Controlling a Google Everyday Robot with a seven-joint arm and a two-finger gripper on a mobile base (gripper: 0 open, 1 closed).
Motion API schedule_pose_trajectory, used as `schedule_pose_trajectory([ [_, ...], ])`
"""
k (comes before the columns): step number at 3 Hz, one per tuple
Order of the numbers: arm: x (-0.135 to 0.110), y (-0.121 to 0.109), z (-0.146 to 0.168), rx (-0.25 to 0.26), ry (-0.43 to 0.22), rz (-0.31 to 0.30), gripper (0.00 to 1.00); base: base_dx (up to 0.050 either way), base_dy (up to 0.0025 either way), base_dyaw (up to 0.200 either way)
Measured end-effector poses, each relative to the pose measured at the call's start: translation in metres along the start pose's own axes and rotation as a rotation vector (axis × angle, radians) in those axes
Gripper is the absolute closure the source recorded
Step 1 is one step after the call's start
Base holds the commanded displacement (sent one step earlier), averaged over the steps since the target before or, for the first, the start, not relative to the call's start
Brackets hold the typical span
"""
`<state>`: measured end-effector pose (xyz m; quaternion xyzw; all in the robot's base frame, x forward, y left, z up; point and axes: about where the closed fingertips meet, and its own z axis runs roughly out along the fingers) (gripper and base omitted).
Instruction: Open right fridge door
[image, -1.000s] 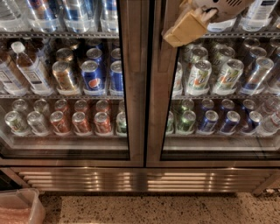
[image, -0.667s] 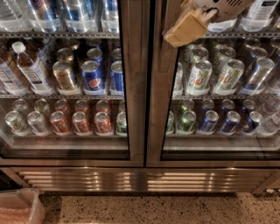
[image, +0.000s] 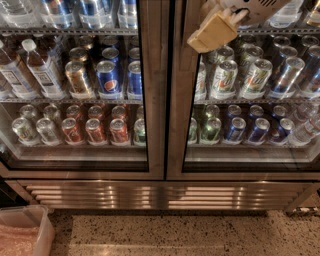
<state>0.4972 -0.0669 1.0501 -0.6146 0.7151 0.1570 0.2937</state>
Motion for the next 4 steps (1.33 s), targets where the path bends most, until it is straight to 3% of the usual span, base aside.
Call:
schedule_pose_trajectory([
  [4, 0.0026, -0.0172, 0.0006, 0.005, 0.0, -0.019, 1.0, 0.0, 0.0, 0.0],
])
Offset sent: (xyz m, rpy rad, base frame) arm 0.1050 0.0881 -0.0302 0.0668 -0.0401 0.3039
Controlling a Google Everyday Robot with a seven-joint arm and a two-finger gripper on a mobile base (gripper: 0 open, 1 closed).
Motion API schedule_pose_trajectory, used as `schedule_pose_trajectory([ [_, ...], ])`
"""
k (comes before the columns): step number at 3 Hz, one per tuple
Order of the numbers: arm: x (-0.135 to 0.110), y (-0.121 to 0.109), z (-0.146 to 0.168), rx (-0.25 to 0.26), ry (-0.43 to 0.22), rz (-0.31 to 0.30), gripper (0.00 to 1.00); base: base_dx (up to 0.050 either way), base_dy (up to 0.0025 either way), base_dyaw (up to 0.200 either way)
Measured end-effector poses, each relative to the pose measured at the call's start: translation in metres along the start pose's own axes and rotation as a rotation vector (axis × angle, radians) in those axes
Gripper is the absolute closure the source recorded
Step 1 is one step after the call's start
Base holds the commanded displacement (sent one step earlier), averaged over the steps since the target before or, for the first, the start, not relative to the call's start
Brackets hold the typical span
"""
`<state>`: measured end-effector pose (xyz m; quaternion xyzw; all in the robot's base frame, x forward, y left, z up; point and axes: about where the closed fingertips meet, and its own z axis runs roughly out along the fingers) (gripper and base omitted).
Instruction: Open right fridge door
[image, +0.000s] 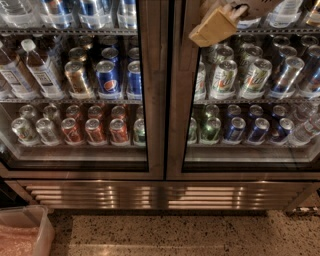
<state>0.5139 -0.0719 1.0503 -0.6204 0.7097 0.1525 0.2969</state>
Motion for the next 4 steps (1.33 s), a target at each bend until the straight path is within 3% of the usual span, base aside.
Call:
schedule_pose_trajectory([
  [4, -0.003, -0.019, 0.008, -0.008, -0.021, -0.019, 1.0, 0.0, 0.0, 0.0],
])
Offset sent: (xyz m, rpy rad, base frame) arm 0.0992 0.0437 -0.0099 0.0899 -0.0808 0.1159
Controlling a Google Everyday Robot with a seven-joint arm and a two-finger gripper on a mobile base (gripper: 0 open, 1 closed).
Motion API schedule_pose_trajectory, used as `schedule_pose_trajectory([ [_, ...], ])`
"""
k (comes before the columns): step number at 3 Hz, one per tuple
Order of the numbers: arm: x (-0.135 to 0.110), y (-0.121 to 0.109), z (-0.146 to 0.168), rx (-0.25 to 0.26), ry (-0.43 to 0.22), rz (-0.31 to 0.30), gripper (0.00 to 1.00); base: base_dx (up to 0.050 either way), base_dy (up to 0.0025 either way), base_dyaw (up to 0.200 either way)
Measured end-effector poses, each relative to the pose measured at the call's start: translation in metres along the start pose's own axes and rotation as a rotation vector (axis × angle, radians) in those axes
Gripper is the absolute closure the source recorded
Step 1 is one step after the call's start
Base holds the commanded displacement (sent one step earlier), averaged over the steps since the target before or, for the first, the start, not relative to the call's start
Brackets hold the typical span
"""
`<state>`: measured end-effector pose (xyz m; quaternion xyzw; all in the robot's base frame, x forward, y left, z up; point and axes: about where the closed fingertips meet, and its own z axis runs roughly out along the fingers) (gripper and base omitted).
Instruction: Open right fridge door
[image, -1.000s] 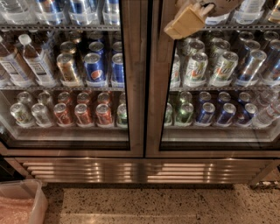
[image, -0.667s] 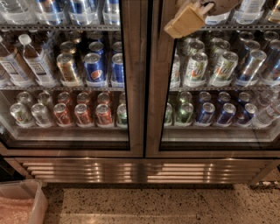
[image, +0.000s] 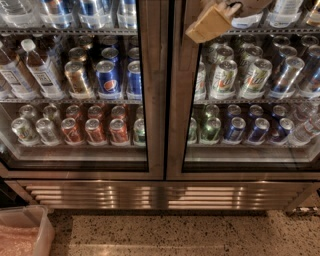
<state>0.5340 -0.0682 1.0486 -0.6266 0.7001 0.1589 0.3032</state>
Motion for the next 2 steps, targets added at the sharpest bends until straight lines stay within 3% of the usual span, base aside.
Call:
schedule_pose_trajectory([
  [2, 0.0004, -0.0057, 0.0009, 0.0, 0.0, 0.0, 1.0, 0.0, 0.0, 0.0],
])
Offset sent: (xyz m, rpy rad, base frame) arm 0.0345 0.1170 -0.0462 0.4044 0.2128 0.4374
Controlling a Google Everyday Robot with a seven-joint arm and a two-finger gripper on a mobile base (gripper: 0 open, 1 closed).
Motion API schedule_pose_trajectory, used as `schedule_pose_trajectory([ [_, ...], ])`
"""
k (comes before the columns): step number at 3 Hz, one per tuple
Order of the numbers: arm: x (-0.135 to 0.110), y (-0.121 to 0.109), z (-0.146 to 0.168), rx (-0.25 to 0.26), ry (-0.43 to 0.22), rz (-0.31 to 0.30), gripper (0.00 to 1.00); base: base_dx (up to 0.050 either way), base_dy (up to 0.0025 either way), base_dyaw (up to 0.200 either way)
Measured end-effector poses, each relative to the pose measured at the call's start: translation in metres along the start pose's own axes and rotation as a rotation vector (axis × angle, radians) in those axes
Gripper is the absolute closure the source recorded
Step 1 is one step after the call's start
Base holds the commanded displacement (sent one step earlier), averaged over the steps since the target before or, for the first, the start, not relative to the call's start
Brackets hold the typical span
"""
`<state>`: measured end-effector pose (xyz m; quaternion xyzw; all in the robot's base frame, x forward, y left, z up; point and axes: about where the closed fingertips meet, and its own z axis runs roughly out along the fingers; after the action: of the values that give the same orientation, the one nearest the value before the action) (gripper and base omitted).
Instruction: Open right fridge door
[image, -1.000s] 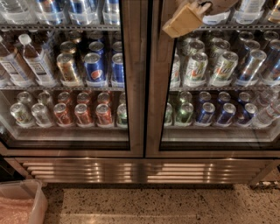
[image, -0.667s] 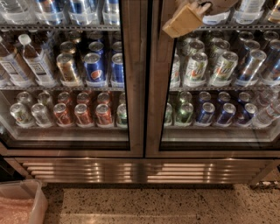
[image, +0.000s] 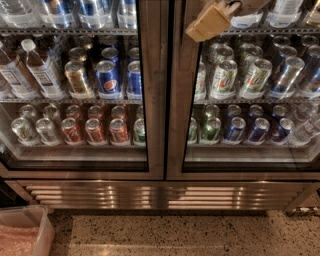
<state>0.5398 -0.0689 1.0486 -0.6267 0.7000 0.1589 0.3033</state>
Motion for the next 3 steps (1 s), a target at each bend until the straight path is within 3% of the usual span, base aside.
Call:
schedule_pose_trajectory([
  [3, -0.0072, -0.003, 0.0007, -0.013, -0.071, 0.0, 1.0, 0.0, 0.0, 0.0],
])
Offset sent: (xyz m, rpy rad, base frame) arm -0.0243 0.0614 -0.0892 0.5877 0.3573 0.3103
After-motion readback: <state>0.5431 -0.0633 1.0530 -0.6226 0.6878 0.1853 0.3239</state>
